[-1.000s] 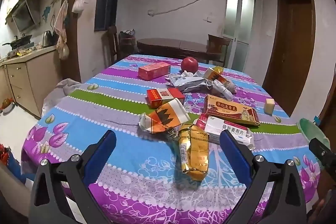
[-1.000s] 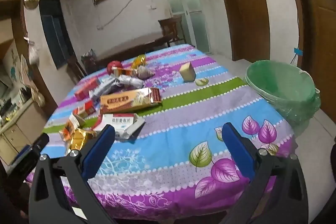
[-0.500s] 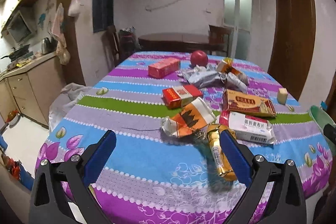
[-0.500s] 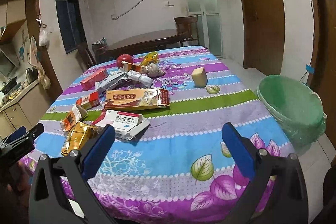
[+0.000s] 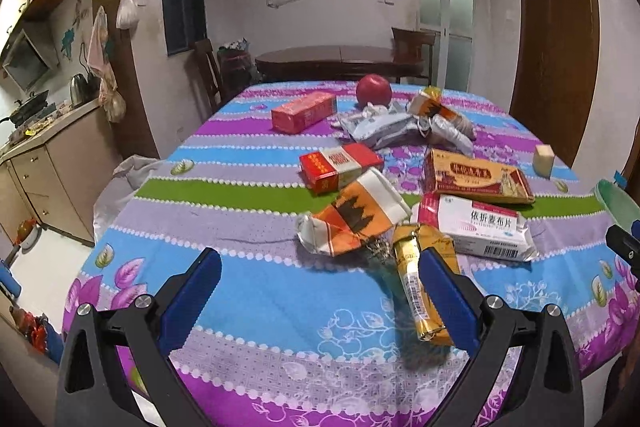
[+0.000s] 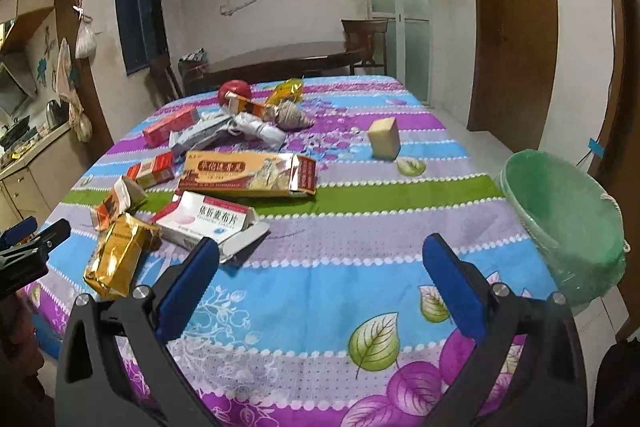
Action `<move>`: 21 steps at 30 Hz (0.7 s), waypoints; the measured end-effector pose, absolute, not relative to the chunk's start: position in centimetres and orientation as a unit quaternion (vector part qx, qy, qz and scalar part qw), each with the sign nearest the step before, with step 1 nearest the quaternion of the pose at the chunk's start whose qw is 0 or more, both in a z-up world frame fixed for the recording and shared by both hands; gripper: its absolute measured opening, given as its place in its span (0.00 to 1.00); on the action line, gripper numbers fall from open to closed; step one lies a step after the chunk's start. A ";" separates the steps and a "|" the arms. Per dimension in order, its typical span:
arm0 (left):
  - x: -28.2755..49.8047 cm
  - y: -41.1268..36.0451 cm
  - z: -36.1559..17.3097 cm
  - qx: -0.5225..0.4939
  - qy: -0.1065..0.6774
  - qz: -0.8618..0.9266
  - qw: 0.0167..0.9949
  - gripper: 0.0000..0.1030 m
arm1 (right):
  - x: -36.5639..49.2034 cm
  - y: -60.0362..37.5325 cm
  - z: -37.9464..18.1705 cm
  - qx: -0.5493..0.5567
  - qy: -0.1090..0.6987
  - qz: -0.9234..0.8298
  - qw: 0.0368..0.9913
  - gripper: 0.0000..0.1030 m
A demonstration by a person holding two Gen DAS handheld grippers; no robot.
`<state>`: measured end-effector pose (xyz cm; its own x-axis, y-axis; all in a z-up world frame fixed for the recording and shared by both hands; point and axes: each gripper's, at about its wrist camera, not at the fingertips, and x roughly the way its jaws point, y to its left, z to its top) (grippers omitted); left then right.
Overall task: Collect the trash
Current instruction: 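Move both tools toward the gold wrapper and white medicine box on the table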
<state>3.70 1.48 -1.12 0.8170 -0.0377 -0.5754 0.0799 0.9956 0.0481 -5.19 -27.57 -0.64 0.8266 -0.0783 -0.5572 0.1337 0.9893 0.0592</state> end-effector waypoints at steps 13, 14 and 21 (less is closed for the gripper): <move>4.5 1.1 -1.3 0.040 0.300 -0.028 0.953 0.95 | -4.7 -27.0 -1.3 0.035 0.301 -0.050 0.952 0.95; 4.4 1.2 -1.4 0.039 0.302 -0.028 0.952 0.95 | -4.7 -27.0 -1.3 0.035 0.302 -0.049 0.951 0.95; 4.6 1.5 -1.6 0.039 0.305 -0.022 0.951 0.95 | -4.5 -27.0 -1.4 0.035 0.306 -0.047 0.950 0.95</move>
<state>4.58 1.49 -1.64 0.8130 -0.0176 -0.5820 0.0649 0.9961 0.0606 -4.49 -27.02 -1.39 0.8087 -0.0684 -0.5843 0.1109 0.9931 0.0372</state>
